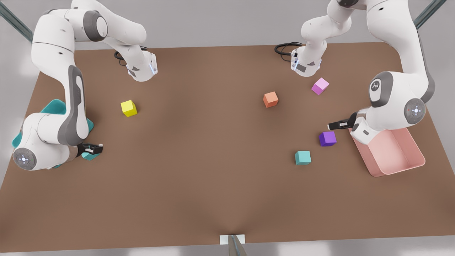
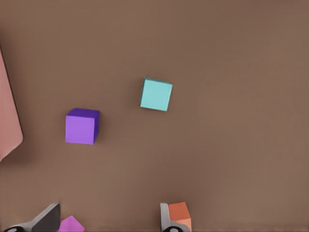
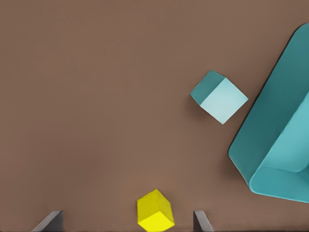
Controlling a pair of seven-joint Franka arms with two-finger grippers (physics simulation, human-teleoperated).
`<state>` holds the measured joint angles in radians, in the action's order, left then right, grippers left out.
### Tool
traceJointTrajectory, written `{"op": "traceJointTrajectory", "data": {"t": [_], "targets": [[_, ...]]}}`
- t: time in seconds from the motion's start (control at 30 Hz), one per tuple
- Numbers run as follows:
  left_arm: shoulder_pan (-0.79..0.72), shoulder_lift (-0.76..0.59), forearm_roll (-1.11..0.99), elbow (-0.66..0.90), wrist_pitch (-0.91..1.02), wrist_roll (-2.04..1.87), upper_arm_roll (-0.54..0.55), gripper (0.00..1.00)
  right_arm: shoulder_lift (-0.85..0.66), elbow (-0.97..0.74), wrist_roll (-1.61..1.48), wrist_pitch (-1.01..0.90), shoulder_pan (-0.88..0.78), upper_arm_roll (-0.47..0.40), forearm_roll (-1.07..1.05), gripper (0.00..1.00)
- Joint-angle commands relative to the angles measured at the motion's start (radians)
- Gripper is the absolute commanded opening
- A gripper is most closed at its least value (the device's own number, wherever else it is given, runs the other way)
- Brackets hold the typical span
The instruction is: Stack the two blue cubes on top of each other
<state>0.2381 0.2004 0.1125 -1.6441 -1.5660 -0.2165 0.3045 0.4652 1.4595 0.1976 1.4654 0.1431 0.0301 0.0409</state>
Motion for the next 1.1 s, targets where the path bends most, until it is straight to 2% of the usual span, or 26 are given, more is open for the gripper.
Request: {"op": "traceJointTrajectory", "data": {"t": [0.0, 0.07, 0.17, 0.23, 0.27, 0.4, 1.07], "targets": [[0.001, 0.001, -0.001, 0.0, 0.015, -0.029, 0.001, 1.0, 0.009, 0.018, 0.425, 0.069, 0.007, -0.002, -0.004, 1.0], [0.001, 0.007, -0.001, 0.0, 0.015, -0.029, 0.001, 1.0, 0.015, 0.03, 0.424, 0.121, 0.032, -0.009, -0.007, 0.99], [0.001, 0.017, -0.001, 0.0, 0.015, -0.027, 0.001, 1.0, 0.029, 0.097, 0.413, 0.415, 0.108, -0.007, -0.052, 1.0], [0.003, 0.022, -0.002, 0.0, 0.014, -0.027, 0.001, 1.0, 0.003, 0.22, 0.413, 0.64, 0.127, -0.009, -0.085, 0.99], [0.003, 0.022, -0.002, 0.0, 0.015, -0.027, -0.001, 1.0, 0.003, 0.237, 0.413, 0.682, 0.138, -0.009, -0.087, 0.99], [0.001, 0.031, -0.004, -0.005, 0.015, -0.027, 0.001, 1.0, 0.004, 0.286, 0.401, 0.767, 0.17, -0.007, -0.096, 0.98], [0.003, 0.024, -0.07, -0.006, 0.003, -0.006, 0.03, 1.0, -0.025, 0.493, 0.155, 0.808, 0.265, -0.019, -0.084, 1.0]]}}
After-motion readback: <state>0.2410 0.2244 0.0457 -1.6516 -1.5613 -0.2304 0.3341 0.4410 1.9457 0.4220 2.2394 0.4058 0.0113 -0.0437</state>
